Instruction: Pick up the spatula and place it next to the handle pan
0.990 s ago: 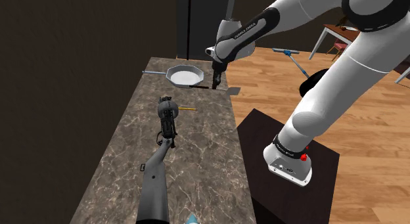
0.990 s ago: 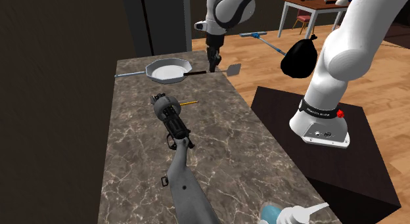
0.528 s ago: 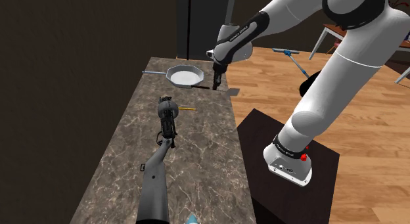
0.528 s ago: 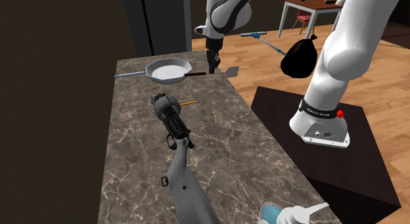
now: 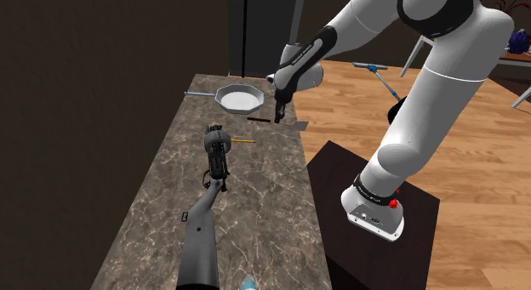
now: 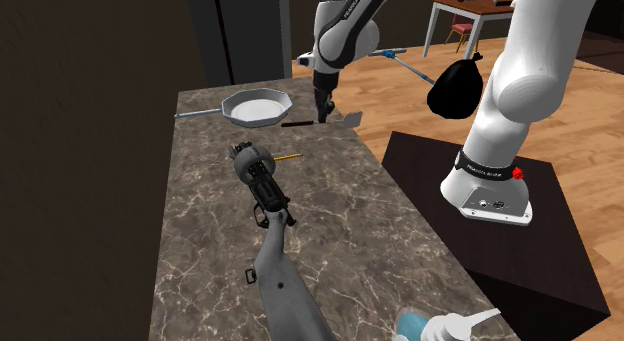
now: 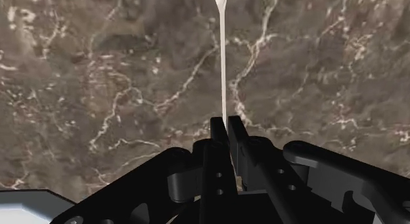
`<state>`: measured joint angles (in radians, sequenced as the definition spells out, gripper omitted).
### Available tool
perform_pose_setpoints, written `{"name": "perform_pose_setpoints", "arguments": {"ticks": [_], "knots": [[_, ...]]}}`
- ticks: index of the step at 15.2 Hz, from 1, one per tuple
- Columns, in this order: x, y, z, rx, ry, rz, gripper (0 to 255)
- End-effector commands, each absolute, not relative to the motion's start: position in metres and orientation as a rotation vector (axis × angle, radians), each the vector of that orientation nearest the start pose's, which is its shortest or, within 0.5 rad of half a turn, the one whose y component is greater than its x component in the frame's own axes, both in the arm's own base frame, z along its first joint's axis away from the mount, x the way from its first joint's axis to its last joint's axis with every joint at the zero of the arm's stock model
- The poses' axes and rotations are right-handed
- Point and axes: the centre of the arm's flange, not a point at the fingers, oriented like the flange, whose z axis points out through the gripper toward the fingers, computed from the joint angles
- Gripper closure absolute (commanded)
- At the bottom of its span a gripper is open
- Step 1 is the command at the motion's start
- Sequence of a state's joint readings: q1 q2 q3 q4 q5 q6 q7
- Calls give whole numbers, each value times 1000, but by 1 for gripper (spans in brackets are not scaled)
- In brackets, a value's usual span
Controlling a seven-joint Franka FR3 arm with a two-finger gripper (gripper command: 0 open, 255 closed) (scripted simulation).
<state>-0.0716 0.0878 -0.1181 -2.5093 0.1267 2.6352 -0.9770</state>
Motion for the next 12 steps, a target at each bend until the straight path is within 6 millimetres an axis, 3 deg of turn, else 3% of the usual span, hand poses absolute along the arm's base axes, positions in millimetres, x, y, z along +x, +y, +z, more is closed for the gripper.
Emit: {"name": "perform_pose_setpoints", "arguments": {"ticks": [1, 6, 12], "knots": [[461, -92, 240, -2940, -1037, -97, 255], [461, -92, 216, -2940, -1037, -97, 255], [461, -92, 216, -2940, -1037, -97, 255]]}}
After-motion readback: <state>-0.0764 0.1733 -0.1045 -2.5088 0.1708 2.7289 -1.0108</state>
